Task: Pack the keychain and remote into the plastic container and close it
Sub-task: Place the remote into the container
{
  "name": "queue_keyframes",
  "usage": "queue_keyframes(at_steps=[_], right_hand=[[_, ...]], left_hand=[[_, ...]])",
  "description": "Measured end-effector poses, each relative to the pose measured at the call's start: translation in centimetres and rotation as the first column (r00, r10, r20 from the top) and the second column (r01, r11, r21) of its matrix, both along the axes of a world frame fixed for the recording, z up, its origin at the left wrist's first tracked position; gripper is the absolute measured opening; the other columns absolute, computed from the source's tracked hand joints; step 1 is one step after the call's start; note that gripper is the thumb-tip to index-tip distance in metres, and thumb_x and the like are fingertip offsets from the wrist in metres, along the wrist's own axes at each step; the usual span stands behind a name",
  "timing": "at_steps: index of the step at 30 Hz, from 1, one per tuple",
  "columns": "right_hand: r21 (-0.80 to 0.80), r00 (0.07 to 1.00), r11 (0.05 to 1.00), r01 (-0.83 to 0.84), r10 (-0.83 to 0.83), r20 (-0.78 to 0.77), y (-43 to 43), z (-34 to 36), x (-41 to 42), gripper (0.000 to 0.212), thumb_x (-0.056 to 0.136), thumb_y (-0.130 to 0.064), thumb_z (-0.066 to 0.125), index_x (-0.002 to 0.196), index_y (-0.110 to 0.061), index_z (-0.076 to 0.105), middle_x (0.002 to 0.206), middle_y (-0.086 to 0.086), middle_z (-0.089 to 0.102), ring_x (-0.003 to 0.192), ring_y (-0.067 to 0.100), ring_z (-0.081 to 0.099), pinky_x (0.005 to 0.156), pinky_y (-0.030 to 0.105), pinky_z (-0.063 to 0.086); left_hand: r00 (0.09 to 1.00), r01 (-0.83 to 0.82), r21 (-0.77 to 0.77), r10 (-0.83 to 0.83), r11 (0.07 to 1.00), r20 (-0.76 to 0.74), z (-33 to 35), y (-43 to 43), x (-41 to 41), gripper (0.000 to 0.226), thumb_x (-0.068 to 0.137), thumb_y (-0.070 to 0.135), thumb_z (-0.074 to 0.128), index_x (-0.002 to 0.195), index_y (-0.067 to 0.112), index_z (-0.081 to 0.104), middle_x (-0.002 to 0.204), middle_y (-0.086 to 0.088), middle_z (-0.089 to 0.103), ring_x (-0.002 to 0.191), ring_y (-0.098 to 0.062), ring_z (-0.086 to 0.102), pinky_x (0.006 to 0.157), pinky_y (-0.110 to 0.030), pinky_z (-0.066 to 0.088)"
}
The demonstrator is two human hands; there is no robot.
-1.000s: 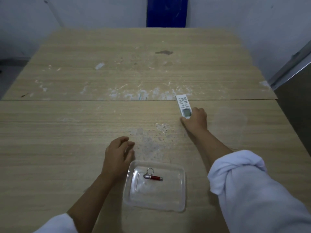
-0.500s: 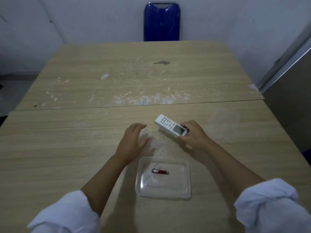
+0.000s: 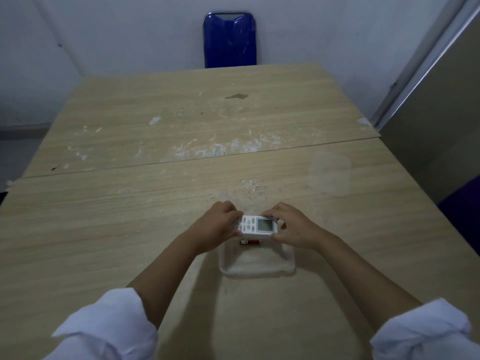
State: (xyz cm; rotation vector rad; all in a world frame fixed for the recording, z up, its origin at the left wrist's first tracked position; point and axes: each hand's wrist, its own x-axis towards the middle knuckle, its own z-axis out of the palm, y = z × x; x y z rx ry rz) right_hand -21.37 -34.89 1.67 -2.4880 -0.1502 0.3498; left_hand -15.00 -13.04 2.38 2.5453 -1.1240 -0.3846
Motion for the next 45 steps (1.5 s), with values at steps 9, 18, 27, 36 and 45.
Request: queue_keyframes(at_steps=[9, 18, 27, 36, 45], right_hand=[[0.007, 0.842, 0.842, 0.539, -0.539, 0.030, 0.0, -3.4, -2.5, 0.034, 0.092, -0.019, 0.051, 0.124, -0.011, 0.058, 0.123, 0.017, 0.057, 0.112, 0.029, 0.058, 0.096, 0.033, 0.044], [0.028, 0.815, 0.816, 0.577, -0.578, 0.045, 0.3, -4.4, -2.2, 0.023, 0.091, -0.011, 0.051, 0.097, -0.001, 0.071, 0.099, 0.017, 0.074, 0.091, 0.030, 0.066, 0.079, 0.034, 0.049], [0.061, 0.812, 0.810, 0.583, -0.584, 0.009, 0.2, -4.3, -1.0, 0.022, 0.091, -0.012, 0.053, 0.093, -0.002, 0.072, 0.095, 0.016, 0.074, 0.088, 0.029, 0.066, 0.080, 0.035, 0.051], [0.116, 0.773, 0.765, 0.634, -0.633, -0.055, -2.7, -4.0, -0.3, 0.019, 0.086, -0.019, 0.055, 0.083, -0.008, 0.070, 0.086, 0.012, 0.072, 0.081, 0.028, 0.065, 0.070, 0.032, 0.048], [0.036, 0.547, 0.550, 0.834, -0.834, 0.075, -13.6, -4.2, 2.4, 0.018, 0.080, -0.010, 0.055, 0.096, -0.004, 0.061, 0.104, 0.022, 0.065, 0.094, 0.037, 0.062, 0.080, 0.039, 0.051]], left_hand=[[0.996, 0.084, 0.018, -0.085, 0.996, 0.027, -2.3, -0.1, -4.3, 0.048, 0.087, 0.033, 0.058, 0.127, 0.008, 0.050, 0.123, -0.016, 0.054, 0.109, -0.031, 0.048, 0.093, -0.037, 0.042], [0.997, 0.055, 0.097, -0.059, 0.994, 0.040, -4.0, -1.1, -5.1, 0.048, 0.084, 0.041, 0.058, 0.120, 0.010, 0.053, 0.122, -0.012, 0.053, 0.107, -0.027, 0.047, 0.087, -0.034, 0.043], [1.000, 0.028, 0.155, -0.025, 0.988, -0.019, -3.7, -0.9, -5.0, 0.048, 0.084, 0.043, 0.056, 0.124, 0.016, 0.051, 0.125, -0.008, 0.052, 0.111, -0.024, 0.049, 0.089, -0.036, 0.046], [0.990, -0.135, -0.051, 0.137, 0.990, 0.042, -3.2, -3.0, -3.2, 0.024, 0.089, 0.033, 0.051, 0.105, 0.020, 0.063, 0.104, -0.002, 0.065, 0.095, -0.020, 0.059, 0.069, -0.031, 0.046], [0.913, -0.408, -0.046, 0.409, 0.912, 0.002, -4.2, -8.8, 0.7, 0.039, 0.090, 0.038, 0.047, 0.118, 0.014, 0.058, 0.124, -0.011, 0.059, 0.112, -0.031, 0.054, 0.090, -0.042, 0.047]])
